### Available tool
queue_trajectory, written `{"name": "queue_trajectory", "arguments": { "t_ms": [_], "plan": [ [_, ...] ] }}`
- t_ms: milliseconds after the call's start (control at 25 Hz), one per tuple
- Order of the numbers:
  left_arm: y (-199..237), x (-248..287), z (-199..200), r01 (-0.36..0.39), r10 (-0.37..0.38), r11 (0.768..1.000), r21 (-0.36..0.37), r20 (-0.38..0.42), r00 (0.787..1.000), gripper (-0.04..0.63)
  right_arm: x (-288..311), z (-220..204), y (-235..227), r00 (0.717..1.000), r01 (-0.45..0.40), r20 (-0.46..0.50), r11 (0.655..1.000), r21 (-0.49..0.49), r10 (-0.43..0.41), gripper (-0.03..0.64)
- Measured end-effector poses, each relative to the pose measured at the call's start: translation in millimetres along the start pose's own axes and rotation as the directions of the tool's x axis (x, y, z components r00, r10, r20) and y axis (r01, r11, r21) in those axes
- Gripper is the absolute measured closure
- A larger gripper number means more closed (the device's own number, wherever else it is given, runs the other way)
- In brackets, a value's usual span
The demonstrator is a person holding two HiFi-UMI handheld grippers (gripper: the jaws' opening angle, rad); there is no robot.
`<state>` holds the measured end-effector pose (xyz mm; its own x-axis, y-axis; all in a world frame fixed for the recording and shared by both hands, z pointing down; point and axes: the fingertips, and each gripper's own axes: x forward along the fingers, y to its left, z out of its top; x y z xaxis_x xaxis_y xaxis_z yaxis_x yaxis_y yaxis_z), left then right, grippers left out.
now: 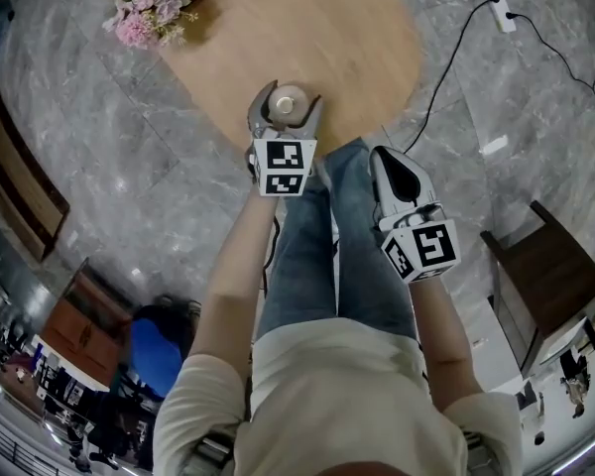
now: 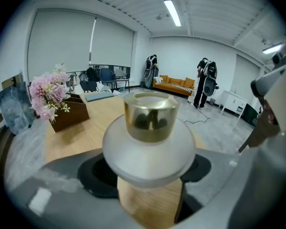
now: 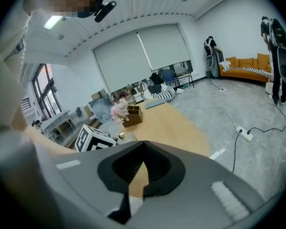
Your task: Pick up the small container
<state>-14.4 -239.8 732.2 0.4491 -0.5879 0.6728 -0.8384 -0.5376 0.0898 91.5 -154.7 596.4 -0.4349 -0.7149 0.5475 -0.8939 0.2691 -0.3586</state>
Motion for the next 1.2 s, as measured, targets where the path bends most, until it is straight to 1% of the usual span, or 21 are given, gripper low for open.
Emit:
{"name": "queue_trajectory", "arguments": {
  "t_ms": [240, 480, 680, 840, 1000, 1120, 1200],
  "plan": [
    [-21, -59, 13, 0.027, -0.027, 0.999, -0.034, 0.016, 1.0, 0.252, -29, 26, 23, 0.998, 0.016, 0.065, 0.999, -0.032, -0.014, 0.618],
    [-37, -122, 24, 0.043, -0.042, 0.999, -0.034, 0.021, 0.999, 0.252, -67, 37, 49, 0.995, 0.04, 0.09, 0.997, -0.066, -0.034, 0.618],
    [-42, -172, 39, 0.056, -0.055, 0.998, -0.033, 0.037, 0.998, 0.252, -92, 55, 70, 0.991, 0.059, 0.124, 0.994, -0.097, -0.047, 0.618],
    [-45, -210, 47, 0.056, -0.055, 0.998, -0.021, 0.043, 0.998, 0.252, -110, 70, 93, 0.987, 0.059, 0.157, 0.992, -0.114, -0.04, 0.618],
    [-53, -240, 66, 0.076, -0.072, 0.996, -0.049, 0.082, 0.994, 0.252, -126, 78, 109, 0.981, 0.062, 0.191, 0.991, -0.118, -0.039, 0.618],
    [-62, -263, 70, 0.091, -0.086, 0.994, -0.065, 0.084, 0.993, 0.252, -140, 80, 121, 0.98, 0.056, 0.196, 0.99, -0.128, -0.03, 0.618],
    [-65, -277, 73, 0.096, -0.09, 0.994, -0.062, 0.089, 0.992, 0.252, -146, 84, 127, 0.98, 0.044, 0.199, 0.991, -0.125, -0.018, 0.618]
  ]
}}
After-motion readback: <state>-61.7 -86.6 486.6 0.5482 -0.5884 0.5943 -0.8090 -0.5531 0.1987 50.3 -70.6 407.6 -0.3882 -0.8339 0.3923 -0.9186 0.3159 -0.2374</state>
